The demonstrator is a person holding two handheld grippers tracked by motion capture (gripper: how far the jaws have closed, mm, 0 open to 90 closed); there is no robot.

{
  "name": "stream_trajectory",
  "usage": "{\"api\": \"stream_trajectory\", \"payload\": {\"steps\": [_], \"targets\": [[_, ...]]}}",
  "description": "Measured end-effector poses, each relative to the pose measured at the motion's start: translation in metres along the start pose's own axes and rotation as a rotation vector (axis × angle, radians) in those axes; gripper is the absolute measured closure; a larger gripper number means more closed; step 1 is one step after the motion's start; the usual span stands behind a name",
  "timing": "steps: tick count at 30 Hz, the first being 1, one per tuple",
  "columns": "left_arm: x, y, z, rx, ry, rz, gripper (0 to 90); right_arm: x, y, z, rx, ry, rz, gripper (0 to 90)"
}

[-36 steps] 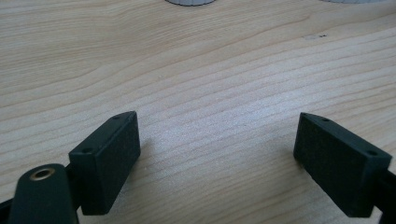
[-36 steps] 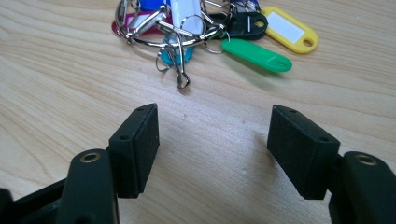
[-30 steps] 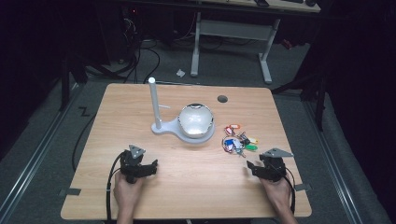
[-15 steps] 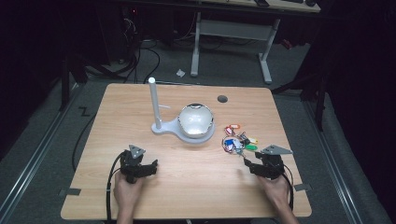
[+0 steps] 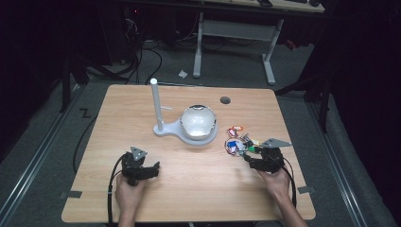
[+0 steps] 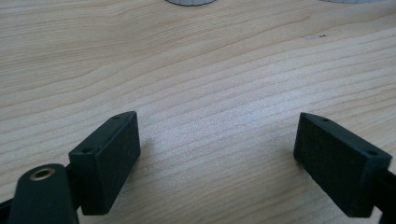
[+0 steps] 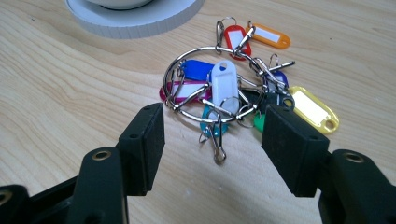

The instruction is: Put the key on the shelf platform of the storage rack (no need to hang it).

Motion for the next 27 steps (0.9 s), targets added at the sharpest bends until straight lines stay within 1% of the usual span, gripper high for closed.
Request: {"api": "stream_trajectory", "payload": {"steps": [6, 7, 10, 11, 14, 18, 23, 26, 27], "targets": [[0.0, 0.0, 0.0, 0.0, 0.0, 0.0, 15.0, 0.001, 0.007, 0.006, -0.012, -0.01, 0.004, 38.8], [0.0, 0.0, 0.0, 0.0, -0.001, 0.001, 14.9, 0.001, 0.008, 0.007, -0.014, -0.006, 0.005, 38.7], [0.0, 0.0, 0.0, 0.0, 0.0, 0.0, 15.0, 0.0, 0.01, 0.011, -0.011, -0.014, 0.01, 38.7], [0.0, 0.0, 0.0, 0.0, 0.001, 0.0, 15.0, -0.001, 0.012, 0.013, -0.01, -0.008, 0.014, 38.5], [0.0, 0.0, 0.0, 0.0, 0.0, 0.0, 15.0, -0.001, 0.017, 0.015, -0.023, -0.02, 0.015, 38.4], [0.0, 0.0, 0.0, 0.0, -0.001, 0.001, 15.0, -0.004, 0.021, 0.023, -0.018, -0.03, 0.018, 38.4], [0.0, 0.0, 0.0, 0.0, -0.001, 0.001, 15.0, -0.005, 0.028, 0.029, -0.027, -0.042, 0.017, 38.2], [0.0, 0.0, 0.0, 0.0, 0.0, 0.0, 15.0, -0.005, 0.032, 0.032, -0.026, -0.033, 0.023, 38.2], [0.0, 0.0, 0.0, 0.0, 0.0, 0.0, 15.0, -0.005, 0.033, 0.032, -0.037, -0.032, 0.022, 38.1]]}}
Point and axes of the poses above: each handheld gripper's, and its own axes: y roughly forward along the jaws, z roughly out of its top, x roughly to its right, the point moved 10 cm from there along y, roughly forward along the jaws, and after that the axes turned 2 degrees about -z, right-handed, at the moved point
